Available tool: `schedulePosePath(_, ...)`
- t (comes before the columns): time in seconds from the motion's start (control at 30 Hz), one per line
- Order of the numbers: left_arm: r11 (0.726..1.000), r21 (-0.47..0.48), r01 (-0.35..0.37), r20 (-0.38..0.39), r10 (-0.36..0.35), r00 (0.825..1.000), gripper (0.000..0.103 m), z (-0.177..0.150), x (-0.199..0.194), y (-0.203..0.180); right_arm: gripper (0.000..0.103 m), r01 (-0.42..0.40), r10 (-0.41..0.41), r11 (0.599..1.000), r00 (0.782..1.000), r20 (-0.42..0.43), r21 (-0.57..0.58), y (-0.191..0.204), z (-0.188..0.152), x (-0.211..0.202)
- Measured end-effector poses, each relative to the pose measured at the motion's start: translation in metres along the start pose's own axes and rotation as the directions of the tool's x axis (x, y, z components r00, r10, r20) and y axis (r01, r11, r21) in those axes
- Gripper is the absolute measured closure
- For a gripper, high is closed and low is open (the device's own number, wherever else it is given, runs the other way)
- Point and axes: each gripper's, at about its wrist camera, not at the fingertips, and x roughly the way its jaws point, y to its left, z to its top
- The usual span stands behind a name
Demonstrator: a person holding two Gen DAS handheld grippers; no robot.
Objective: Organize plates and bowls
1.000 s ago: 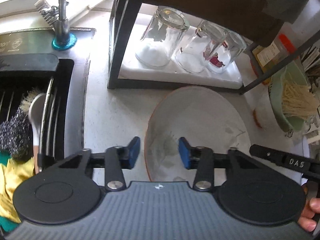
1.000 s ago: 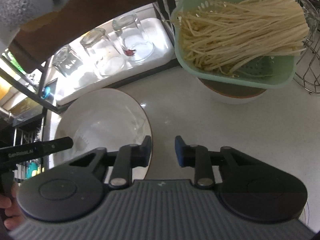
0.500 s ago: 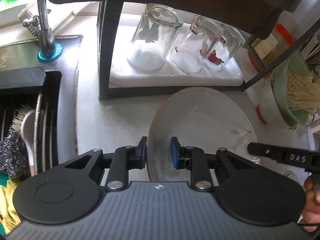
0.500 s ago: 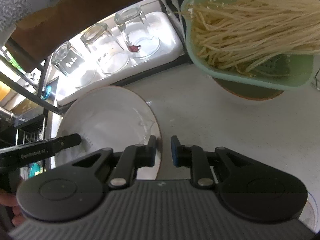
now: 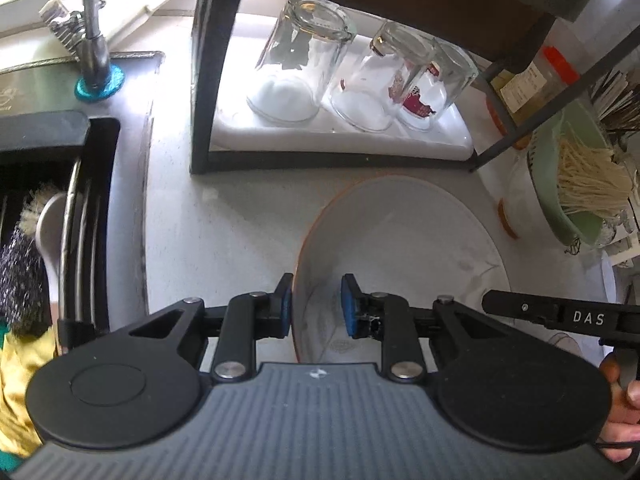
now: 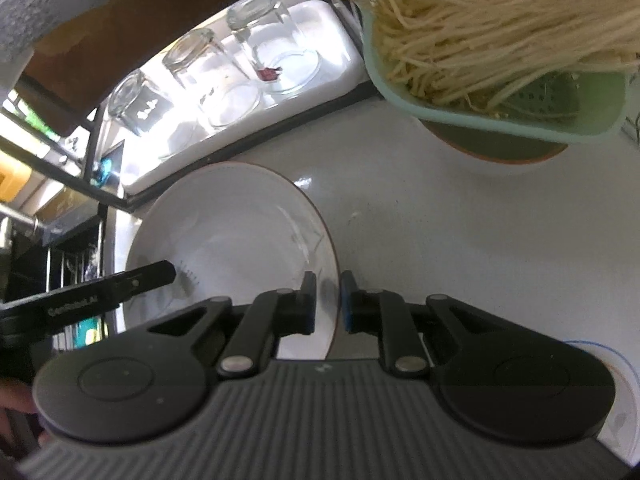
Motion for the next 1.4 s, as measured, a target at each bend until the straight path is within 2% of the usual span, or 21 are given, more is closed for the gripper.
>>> schedulePosePath(0.23, 1.0, -0.011, 0.003, 0.044, -0.003, 0.999, 0.075, -0.007, -0.024, -0.005, 0.088, -0.044, 0.044, 0.999, 0.999, -0.003, -0.004, -0.004, -0.006, -0.019)
schedulePosePath(0.5, 0.999, 0.002, 0.049, 0.084, -0.049, 0.995, 0.075, -0.018, -0.058, -0.023, 0.088, -0.073, 0.072, 0.997, 0.997, 0.007, 0.033, -0.008, -0.019, -0.056)
schedulePosePath(0.77, 0.992, 0.045, 0.121, 0.075, -0.124, 0.989, 0.075, -0.028, -0.08, -0.049, 0.088, -0.079, 0.079, 0.993, 0.997, 0.008, 0.088, -0.025, -0.033, -0.09)
schedulePosePath(0.93, 0.988, 0.079, 0.134, 0.089, -0.141, 0.986, 0.075, -0.034, -0.092, -0.068, 0.088, -0.077, 0.074, 0.991, 0.997, 0.035, 0.111, -0.035, -0.044, -0.11)
schedulePosePath(1.13, 0.982, 0.104, 0.16, 0.087, -0.169, 0.982, 0.075, -0.04, -0.099, -0.089, 0.088, -0.066, 0.063, 0.984, 0.998, 0.027, 0.165, -0.051, -0.056, -0.126)
schedulePosePath(1.4, 0.971, 0.146, 0.19, 0.065, -0.201, 0.977, 0.075, -0.054, -0.095, -0.119, 0.088, -0.054, 0.042, 0.975, 0.997, 0.06, 0.214, -0.074, -0.075, -0.147)
